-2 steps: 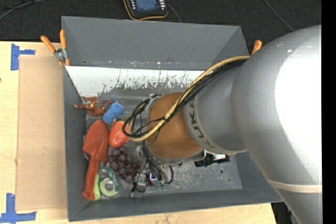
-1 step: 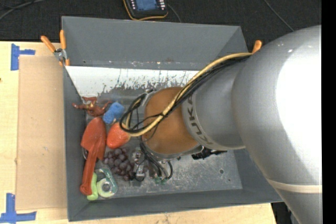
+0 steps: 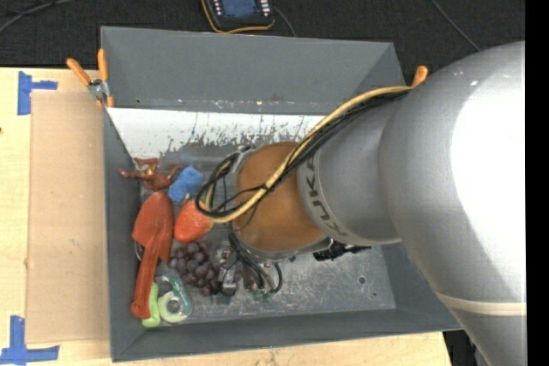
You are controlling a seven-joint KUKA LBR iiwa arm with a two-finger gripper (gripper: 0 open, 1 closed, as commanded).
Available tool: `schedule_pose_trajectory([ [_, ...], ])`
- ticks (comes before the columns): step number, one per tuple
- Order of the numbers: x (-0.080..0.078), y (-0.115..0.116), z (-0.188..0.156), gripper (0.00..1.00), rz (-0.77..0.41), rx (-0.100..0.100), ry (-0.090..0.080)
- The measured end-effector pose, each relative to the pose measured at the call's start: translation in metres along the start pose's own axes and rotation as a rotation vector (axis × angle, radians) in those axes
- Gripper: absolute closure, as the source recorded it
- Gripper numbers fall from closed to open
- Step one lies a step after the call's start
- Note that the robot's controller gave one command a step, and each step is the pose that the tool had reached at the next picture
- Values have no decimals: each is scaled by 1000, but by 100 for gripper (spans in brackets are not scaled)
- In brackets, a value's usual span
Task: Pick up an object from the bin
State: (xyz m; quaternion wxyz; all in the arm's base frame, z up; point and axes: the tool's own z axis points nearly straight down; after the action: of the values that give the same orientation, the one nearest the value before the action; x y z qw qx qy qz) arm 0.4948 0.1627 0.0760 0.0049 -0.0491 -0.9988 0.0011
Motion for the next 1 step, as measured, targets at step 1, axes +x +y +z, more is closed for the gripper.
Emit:
schedule_pose_trajectory([
  [1, 0, -1, -9, 100, 2, 1, 2],
])
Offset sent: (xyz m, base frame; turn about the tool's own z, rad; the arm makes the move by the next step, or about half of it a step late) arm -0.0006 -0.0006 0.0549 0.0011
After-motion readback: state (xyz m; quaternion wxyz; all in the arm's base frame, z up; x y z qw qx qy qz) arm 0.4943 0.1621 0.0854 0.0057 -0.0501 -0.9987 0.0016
